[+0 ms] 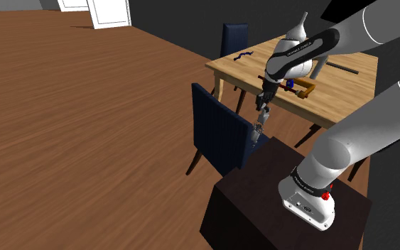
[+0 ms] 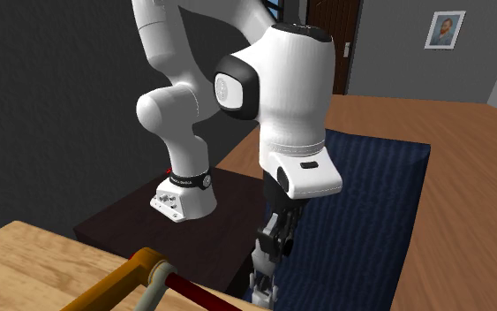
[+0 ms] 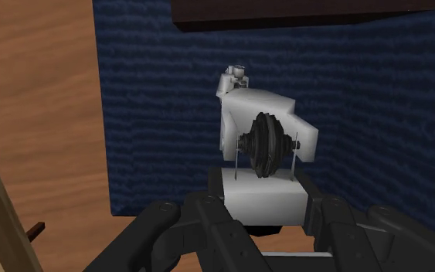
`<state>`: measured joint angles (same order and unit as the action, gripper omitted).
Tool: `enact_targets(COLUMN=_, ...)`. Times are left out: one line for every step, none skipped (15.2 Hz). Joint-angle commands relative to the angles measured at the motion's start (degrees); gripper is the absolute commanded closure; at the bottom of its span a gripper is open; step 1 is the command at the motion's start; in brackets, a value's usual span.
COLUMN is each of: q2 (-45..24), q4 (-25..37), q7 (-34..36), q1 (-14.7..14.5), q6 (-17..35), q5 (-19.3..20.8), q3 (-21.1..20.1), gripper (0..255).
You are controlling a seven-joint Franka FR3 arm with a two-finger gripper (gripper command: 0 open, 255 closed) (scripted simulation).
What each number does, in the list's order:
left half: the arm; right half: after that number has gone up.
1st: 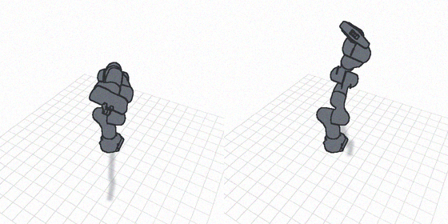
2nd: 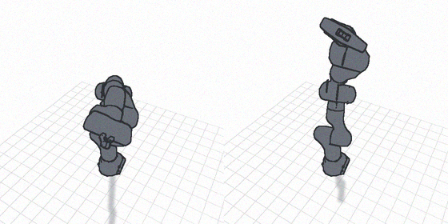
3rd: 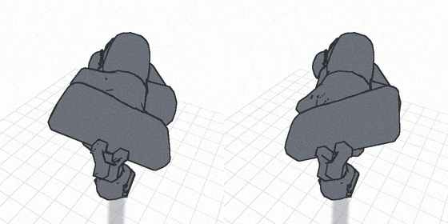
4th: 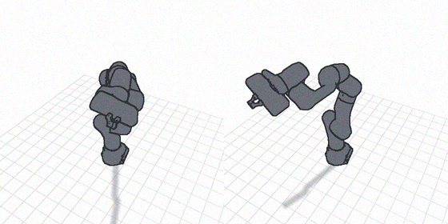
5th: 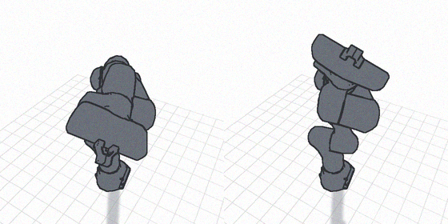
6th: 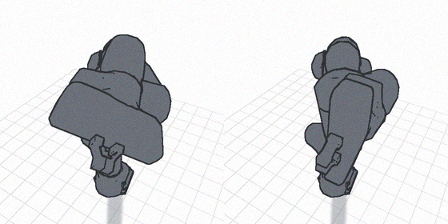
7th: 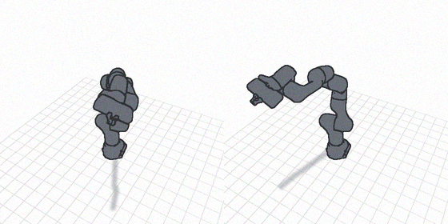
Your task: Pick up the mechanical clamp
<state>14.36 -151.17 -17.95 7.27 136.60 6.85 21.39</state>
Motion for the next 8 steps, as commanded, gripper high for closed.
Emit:
enact_targets(q2=-0.06, q4=-0.08, q7=0.00, q1=-0.01, q6=-0.01, q5=-0.03, q3=0.00, gripper=255)
enact_targets(q2=-0.05, q4=-0.11, q7=0.00, q1=-0.02, q6=0.01, q5=-0.03, q3=-0.01, gripper=255)
enact_targets(q2=-0.07, q4=-0.12, q7=0.00, q1=-0.01, q6=0.03, q5=-0.03, q3=0.00, gripper=255)
enact_targets(q2=0.02, q4=-0.09, q7=0.02, q1=-0.02, q6=-0.08, q5=-0.02, q3=-0.02, gripper=255)
enact_targets(q2=0.71, q4=0.20, q7=0.19, q1=0.06, q6=-1.03, q5=0.17, q3=-0.15, gripper=255)
enact_targets(q2=1.36, q4=0.51, q7=0.34, q1=0.13, q6=-1.98, q5=0.32, q3=-0.28, gripper=255)
enact_targets(q2=2.01, q4=0.82, q7=0.47, q1=0.20, q6=-2.93, q5=0.47, q3=-0.42, gripper=255)
enact_targets(q2=2.63, q4=1.15, q7=0.60, q1=0.26, q6=-3.87, q5=0.60, q3=-0.55, gripper=255)
